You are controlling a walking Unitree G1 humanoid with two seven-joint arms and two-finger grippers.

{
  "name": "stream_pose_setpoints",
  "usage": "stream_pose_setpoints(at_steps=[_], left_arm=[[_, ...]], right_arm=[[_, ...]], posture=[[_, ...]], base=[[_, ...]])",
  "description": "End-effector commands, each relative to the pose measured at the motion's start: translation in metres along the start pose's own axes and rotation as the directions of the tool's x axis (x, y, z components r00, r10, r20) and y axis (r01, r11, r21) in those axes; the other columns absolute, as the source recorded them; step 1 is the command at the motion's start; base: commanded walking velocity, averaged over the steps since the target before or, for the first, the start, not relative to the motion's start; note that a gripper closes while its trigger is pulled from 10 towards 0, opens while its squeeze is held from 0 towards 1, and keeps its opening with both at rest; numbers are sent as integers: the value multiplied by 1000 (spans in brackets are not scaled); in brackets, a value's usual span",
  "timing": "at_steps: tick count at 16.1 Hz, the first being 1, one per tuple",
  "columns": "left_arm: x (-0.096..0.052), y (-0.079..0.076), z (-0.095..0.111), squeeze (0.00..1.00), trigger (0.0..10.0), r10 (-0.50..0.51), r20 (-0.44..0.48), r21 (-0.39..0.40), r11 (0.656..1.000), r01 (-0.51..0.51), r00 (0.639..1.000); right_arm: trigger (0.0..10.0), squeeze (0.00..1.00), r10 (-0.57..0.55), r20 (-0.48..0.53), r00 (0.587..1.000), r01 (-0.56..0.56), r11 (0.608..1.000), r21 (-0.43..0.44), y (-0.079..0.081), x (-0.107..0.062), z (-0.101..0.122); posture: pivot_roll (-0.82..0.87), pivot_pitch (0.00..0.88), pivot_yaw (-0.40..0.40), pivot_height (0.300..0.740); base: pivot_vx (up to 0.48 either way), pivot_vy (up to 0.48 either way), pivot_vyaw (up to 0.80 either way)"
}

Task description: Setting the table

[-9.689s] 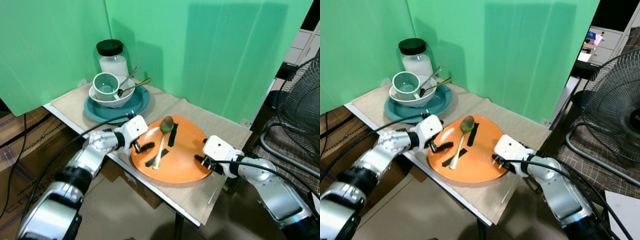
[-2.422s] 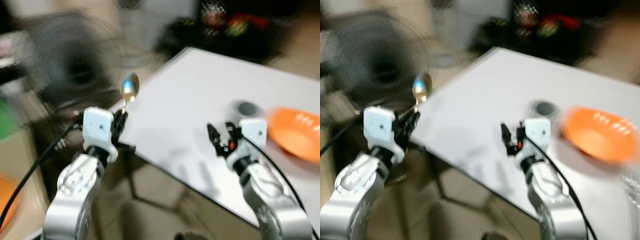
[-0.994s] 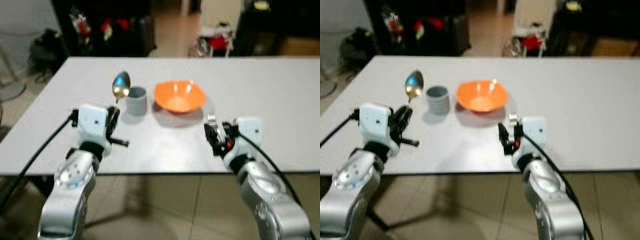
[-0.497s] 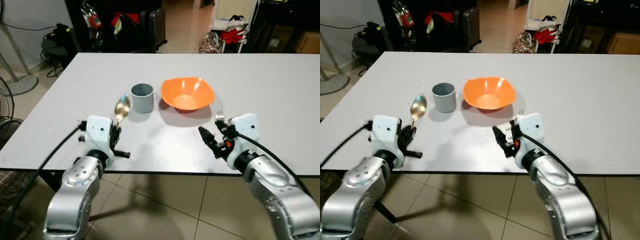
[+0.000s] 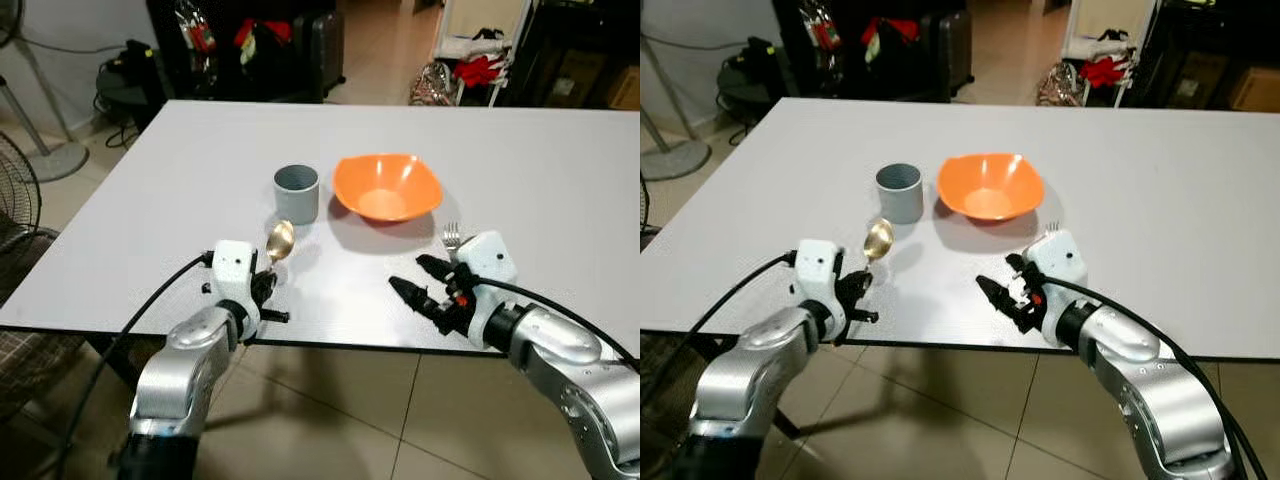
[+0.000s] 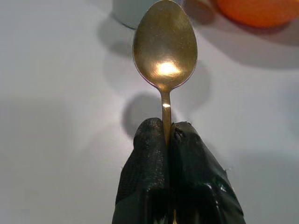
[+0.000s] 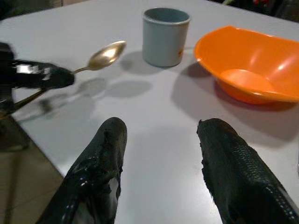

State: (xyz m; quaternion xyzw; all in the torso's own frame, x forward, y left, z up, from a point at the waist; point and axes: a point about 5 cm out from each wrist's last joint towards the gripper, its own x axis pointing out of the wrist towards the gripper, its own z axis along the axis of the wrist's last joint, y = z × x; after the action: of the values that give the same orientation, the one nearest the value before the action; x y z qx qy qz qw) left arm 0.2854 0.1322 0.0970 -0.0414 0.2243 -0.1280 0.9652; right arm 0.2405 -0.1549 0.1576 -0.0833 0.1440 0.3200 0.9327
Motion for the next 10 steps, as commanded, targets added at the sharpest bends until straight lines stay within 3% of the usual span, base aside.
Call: stream_pose_setpoints(at_steps=[1,4,6,10], left_arm=[[6,2,-2,0,10000,20,0,-10,1000,-20,1000],[26,-6,6,0,10000,5,19,-59,998,-3,1000],[38,-9,11,0,10000,0,8,-48,999,0,1000],[49,4,8,0,10000,53,-13,-73,996,-54,998]], right_arm=[[10000,0,32,-21,999,-31,999,4,3,0,-2],[10000,0,69,-59,996,-71,997,-22,7,-4,-5],[10000,0,88,-85,992,-92,995,-40,9,-5,-5],[10000,0,99,-108,989,-105,993,-52,10,-8,-5]], posture=[[-146,0,40,740],[-160,0,31,740],[-173,0,21,740],[-182,9,21,740]], base=[[0,0,0],[0,0,0],[0,0,0],[0,0,0]])
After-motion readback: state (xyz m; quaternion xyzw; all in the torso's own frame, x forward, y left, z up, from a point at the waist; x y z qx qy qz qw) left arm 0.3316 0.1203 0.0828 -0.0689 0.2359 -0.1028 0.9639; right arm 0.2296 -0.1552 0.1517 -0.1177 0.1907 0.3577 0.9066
